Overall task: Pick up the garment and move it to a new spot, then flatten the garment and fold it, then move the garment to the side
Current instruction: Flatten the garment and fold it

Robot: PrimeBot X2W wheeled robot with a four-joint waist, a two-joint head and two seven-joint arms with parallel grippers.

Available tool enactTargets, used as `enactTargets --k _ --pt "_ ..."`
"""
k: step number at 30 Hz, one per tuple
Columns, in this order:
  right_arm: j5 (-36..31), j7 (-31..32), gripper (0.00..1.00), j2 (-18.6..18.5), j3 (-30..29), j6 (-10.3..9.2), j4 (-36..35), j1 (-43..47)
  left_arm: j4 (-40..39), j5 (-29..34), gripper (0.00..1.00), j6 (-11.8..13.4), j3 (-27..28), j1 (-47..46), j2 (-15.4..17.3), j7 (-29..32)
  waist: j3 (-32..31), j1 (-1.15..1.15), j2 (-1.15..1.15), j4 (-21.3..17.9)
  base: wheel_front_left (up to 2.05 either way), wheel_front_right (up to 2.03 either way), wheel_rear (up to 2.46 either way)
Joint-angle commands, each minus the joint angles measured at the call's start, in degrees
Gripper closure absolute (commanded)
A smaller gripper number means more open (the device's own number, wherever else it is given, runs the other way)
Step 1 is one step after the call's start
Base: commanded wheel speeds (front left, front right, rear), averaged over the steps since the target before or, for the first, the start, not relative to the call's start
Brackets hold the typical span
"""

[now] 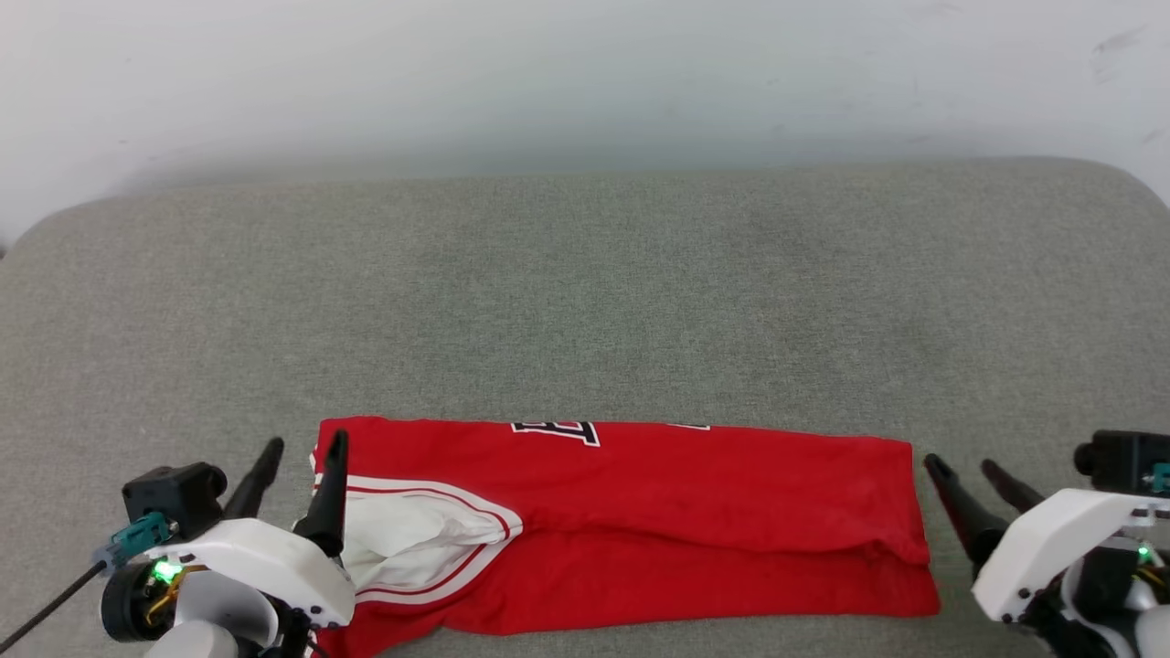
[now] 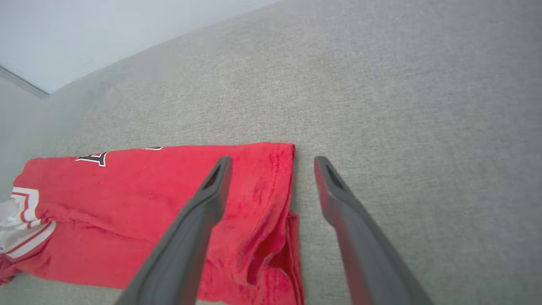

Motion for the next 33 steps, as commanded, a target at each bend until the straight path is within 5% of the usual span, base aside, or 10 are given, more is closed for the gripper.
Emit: enactTargets --k 1,13,25,26,28,33 --pt "-0.64 1.25 0.0 -0.88 -1.12 -0.02 -0.72 -0.05 -1.35 1.72 0.0 1.09 0.08 -0.63 0.38 -1.76 -0.22 0.01 0.0 0.0 0.0 0.0 0.0" --pt "-1.91 19.83 0.0 -6.88 -5.36 -0.02 1.46 -3.59 -9.71 12.34 0.0 6.17 -0.27 -0.91 -0.07 -8.15 1.06 0.01 0.0 4.2 0.0 0.0 0.0" --pt "-1.01 28.55 0.0 0.45 -2.84 -0.02 12.03 -3.66 -13.2 15.68 0.0 5.27 -0.13 -1.92 -3.49 -8.92 4.38 0.01 0.0 9.75 0.0 0.0 0.0" --pt "-0.82 28.89 0.55 0.66 -2.63 0.0 12.73 -3.69 -13.28 15.73 0.0 5.24 -0.14 -1.87 -3.57 -8.93 4.36 0.01 0.0 9.74 0.0 0.0 0.0" --pt "-0.57 29.36 1.0 0.74 -2.17 0.0 13.71 -3.91 -13.35 16.22 0.0 5.3 -0.27 -1.54 -3.5 -8.91 4.01 0.01 0.0 9.56 0.0 0.0 0.0" --pt "-0.25 28.69 1.0 -1.24 -1.27 -0.01 12.27 -5.37 -13.32 16.71 0.0 5.8 -0.61 -0.55 -3.09 -8.77 2.47 0.01 0.0 8.39 0.0 0.0 0.0"
